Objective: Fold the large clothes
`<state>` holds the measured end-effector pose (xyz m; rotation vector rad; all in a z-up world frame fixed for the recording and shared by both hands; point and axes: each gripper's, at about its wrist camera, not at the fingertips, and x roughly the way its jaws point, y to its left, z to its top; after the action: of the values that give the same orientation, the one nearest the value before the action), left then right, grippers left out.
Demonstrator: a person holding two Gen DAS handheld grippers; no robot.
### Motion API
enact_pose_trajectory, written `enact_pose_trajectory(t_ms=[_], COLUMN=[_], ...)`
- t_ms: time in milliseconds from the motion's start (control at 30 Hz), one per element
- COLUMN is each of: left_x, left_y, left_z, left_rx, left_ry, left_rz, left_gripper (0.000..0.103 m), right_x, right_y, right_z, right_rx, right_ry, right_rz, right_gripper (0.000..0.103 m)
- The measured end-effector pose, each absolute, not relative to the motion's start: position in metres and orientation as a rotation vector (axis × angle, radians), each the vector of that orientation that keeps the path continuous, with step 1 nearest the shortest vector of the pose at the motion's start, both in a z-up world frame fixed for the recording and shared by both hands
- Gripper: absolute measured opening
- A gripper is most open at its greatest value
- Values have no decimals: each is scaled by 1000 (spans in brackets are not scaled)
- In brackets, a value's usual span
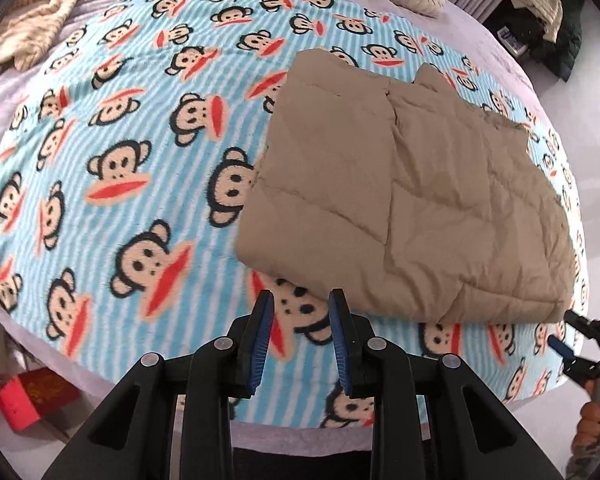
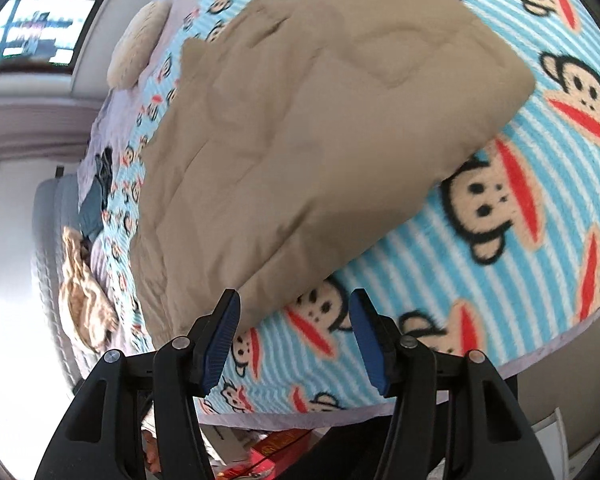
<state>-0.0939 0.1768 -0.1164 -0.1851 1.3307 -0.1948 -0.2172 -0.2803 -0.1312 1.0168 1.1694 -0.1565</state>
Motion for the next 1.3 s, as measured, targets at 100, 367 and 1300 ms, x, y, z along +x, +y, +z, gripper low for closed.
enact_pose_trajectory(t_ms=[100,367,1300], left_x=[-94,-100,-70], left_y=[175,176,87], left_z=[-113,-98,-69], left_rx=[-167,-147,-108], left_ry=[1333,1296,1289], left_rz=[-203,-197,-74], left_gripper=[29,81,103], right_x=[-212,-196,-137], right_y=[-257,-212,-244], right_z=[-119,-97,-55], right_rx=[912,768,406], right_ry=[1194,1235,1215], right_rz=[-146,-121,-34], right_gripper=[63,75,89])
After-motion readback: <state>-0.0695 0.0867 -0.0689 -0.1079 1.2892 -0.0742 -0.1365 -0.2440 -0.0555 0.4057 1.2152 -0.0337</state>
